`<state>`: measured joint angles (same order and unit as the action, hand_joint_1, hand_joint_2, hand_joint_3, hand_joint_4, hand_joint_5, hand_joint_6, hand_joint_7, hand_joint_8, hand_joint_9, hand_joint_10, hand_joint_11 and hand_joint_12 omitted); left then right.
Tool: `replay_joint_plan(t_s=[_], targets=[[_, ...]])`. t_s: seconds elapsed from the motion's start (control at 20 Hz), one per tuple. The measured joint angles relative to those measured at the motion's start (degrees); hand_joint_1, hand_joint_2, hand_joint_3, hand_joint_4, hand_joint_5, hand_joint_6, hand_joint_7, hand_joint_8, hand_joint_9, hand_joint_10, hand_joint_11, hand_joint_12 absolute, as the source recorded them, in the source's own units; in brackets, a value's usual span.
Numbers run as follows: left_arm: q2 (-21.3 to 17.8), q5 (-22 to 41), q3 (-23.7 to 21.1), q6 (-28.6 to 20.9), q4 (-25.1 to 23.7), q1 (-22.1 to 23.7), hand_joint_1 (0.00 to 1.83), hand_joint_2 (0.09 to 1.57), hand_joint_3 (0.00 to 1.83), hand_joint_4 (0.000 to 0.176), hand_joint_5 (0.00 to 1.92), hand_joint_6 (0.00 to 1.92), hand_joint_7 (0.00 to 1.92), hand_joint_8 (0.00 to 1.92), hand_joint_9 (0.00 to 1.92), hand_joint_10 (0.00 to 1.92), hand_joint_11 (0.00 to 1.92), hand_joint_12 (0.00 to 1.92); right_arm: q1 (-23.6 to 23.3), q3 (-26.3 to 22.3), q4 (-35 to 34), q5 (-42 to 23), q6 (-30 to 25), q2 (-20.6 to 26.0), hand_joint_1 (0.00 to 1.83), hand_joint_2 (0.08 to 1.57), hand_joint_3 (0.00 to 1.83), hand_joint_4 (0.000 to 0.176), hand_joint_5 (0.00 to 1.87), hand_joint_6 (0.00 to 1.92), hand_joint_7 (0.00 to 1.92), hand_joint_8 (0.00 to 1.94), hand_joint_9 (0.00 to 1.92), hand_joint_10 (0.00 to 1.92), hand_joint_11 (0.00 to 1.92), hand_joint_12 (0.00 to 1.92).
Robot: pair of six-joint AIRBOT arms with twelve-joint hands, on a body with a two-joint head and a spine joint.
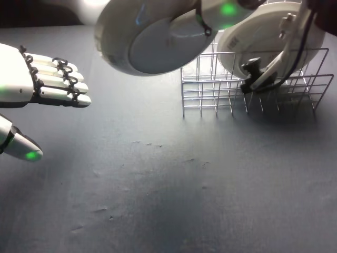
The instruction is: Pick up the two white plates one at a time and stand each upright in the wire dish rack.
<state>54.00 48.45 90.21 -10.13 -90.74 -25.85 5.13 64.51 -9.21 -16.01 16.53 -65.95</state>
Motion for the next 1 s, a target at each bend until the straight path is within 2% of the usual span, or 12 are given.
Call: replay_joint_plan(t_s=[0.2,0.45,0.6,1.0], targets=[[0.00,0.00,-0.02,-0.02,-0.13,0.00,0.00,1.12,0.00,0.000,0.05,0.01,0.01,0.00,0.00,0.00,0.00,0.00,0.57,0.79,-0.02,-0.07,-0.09,1.05,1.48,1.15,0.00,0.000,0.90,1.15,0.73,1.11,0.86,1.09,0.81,1.52],[0.00,0.04,-0.02,-0.02,-0.13,-0.07,0.00,1.12,0.00,0.000,0.05,0.00,0.02,0.00,0.00,0.00,0.01,0.00,3.26,1.95,1.57,0.63,-0.17,1.97,1.48,1.15,0.00,0.000,0.88,1.21,0.74,1.13,0.84,1.08,0.82,1.51],[0.00,-0.02,-0.02,0.00,-0.17,-0.09,0.00,1.13,0.00,0.000,0.07,0.01,0.03,0.00,0.00,0.00,0.02,0.01,5.16,2.32,2.67,-0.74,-0.26,2.23,1.47,1.16,0.00,0.000,0.87,1.21,0.67,1.17,0.83,1.11,0.85,1.51],[0.00,0.02,-0.07,-0.02,-0.15,-0.24,0.00,1.11,0.00,0.000,0.07,0.01,0.02,0.01,0.01,0.00,0.03,0.01,9.07,4.70,5.20,-2.03,-0.26,2.34,1.48,1.16,0.00,0.000,0.86,1.23,0.72,1.17,0.83,1.10,0.82,1.51]])
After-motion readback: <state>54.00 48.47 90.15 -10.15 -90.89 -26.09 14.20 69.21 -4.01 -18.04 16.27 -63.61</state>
